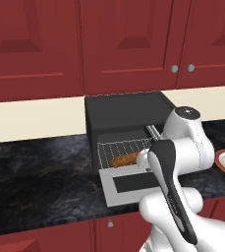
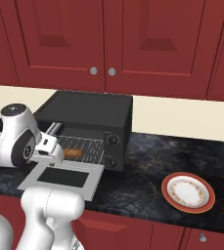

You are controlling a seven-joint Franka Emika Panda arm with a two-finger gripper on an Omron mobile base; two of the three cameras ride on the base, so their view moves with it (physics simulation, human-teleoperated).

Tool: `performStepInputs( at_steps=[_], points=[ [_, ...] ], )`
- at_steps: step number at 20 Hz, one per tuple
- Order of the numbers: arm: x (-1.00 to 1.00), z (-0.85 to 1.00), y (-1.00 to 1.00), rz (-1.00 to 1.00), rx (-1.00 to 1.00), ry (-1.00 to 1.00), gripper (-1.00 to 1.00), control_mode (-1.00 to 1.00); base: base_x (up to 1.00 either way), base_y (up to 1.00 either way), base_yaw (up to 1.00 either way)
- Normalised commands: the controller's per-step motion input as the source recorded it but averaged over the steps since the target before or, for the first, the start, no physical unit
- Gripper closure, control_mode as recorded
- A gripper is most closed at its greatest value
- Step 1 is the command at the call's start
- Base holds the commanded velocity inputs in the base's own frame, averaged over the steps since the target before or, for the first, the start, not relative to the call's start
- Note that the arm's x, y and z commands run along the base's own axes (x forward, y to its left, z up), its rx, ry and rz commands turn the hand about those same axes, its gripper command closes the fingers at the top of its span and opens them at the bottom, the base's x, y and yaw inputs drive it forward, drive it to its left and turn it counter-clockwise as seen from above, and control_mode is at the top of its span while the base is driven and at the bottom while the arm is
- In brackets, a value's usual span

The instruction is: Pull the toaster oven rack outwards. Pick up the baguette from the plate and place it on the toaster oven rack. Close the toaster oven door fully and set the temperature to the lowest setting.

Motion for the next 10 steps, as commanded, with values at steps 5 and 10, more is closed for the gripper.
performStepInputs(
  at_steps=[5,10],
  points=[
    [0.0,-0.46,0.0,0.0,-0.03,-0.04,-1.0,-1.0,0.0,0.0,0.0],
    [0.0,-0.47,0.0,0.0,-0.04,-0.04,-1.0,-1.0,0.0,0.0,0.0]
  ],
)
